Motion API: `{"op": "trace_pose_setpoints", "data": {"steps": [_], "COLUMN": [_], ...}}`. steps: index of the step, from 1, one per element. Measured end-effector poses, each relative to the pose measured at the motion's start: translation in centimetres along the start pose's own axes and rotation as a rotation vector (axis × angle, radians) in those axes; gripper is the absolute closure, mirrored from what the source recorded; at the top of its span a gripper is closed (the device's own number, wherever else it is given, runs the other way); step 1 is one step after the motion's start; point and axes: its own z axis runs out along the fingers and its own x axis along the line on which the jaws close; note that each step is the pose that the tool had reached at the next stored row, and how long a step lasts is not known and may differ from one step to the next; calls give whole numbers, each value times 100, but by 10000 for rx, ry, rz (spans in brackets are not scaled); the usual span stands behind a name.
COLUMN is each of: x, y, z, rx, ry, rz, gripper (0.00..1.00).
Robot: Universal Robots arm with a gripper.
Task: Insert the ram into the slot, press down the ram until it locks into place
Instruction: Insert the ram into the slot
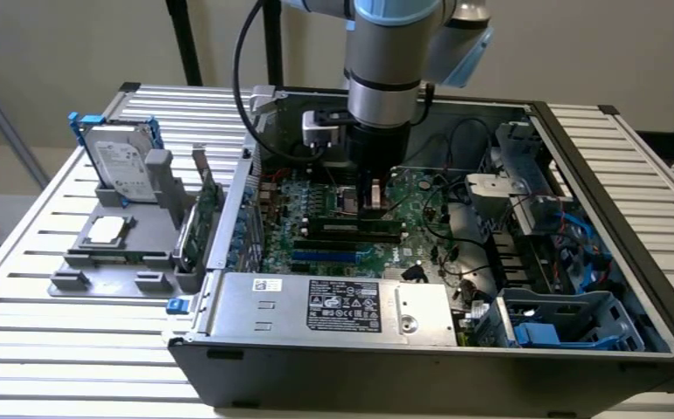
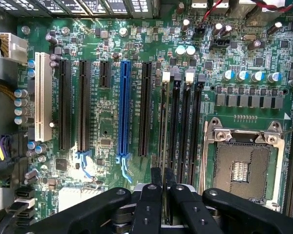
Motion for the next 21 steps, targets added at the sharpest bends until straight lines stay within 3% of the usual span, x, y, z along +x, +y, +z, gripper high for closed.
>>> {"op": "trace_pose_setpoints", "data": {"steps": [16,17,21], "x": [-4,-4,2], "y": [21,20,20], "z": [43,42,-28], "rx": [21,22,23], "ry": [3,3,1], "rz": [3,3,1], "gripper": [85,78,78]}}
